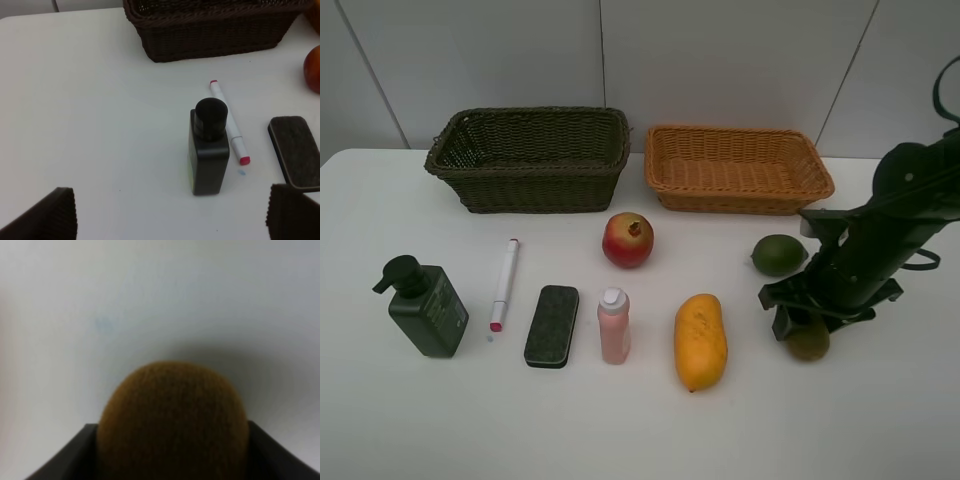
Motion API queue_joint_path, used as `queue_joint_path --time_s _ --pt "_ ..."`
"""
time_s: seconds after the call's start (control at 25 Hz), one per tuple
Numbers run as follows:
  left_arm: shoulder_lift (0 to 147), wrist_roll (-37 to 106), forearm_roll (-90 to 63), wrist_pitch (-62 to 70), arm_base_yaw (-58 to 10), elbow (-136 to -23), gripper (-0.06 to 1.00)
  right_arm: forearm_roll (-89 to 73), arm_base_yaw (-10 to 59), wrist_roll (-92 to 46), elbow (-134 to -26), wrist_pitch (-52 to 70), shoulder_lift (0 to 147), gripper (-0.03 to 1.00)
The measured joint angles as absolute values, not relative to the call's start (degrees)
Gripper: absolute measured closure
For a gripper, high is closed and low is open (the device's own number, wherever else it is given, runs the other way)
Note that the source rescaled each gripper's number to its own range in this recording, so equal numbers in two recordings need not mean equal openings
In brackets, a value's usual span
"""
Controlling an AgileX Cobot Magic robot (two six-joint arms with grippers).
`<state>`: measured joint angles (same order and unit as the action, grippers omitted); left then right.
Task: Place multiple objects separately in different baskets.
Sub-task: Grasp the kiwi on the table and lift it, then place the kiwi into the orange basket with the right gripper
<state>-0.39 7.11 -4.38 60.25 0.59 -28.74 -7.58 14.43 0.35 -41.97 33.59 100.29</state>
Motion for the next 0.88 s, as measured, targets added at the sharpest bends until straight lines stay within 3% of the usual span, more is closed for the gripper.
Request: queue_joint_path --time_s 0.56,0.88 --pt "-0.4 7.1 -4.4 60.2 0.6 -28.7 -0.06 -6.7 14.4 0.4 -58.2 49.8 100.3 0.94" --pt "-0.4 7.1 -4.4 60.2 0.6 -28.7 -0.06 1.7 14.4 0.4 -69.3 48.9 100.3 0.94"
